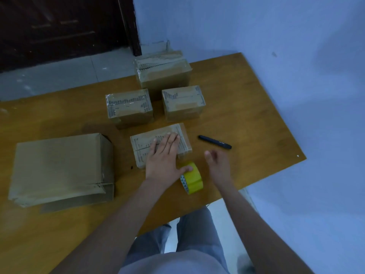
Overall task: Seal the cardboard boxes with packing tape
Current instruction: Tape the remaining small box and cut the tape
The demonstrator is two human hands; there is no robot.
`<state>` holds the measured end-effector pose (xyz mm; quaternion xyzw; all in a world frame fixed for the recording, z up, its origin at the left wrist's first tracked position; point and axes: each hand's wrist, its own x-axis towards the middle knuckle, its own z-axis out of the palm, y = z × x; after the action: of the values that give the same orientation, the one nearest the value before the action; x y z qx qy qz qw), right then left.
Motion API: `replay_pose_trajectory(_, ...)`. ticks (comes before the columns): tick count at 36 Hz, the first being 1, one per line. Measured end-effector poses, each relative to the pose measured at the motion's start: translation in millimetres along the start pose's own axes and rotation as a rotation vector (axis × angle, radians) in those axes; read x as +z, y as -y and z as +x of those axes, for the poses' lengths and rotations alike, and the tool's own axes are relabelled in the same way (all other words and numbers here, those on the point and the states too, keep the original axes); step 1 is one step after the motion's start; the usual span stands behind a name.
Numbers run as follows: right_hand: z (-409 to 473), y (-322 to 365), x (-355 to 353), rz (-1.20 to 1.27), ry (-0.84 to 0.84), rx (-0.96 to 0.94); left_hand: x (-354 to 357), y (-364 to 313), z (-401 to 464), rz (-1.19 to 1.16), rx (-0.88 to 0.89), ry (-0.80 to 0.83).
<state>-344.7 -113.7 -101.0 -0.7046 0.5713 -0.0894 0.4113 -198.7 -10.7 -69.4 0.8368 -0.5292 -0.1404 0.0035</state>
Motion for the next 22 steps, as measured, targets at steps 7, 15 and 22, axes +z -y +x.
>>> replay_pose_trajectory(7, 69, 7, -8, -0.627, 0.014, -0.028, 0, 0, -1, 0.013, 0.008, -0.013)
replay_pose_trajectory(15, 56, -9, -8, -0.688, 0.026, -0.079, -1, 0, -1, 0.011, 0.012, -0.01)
replay_pose_trajectory(22, -7, -9, -42, -0.307, 0.034, -0.317, -1, 0, -2, -0.001, 0.026, -0.013)
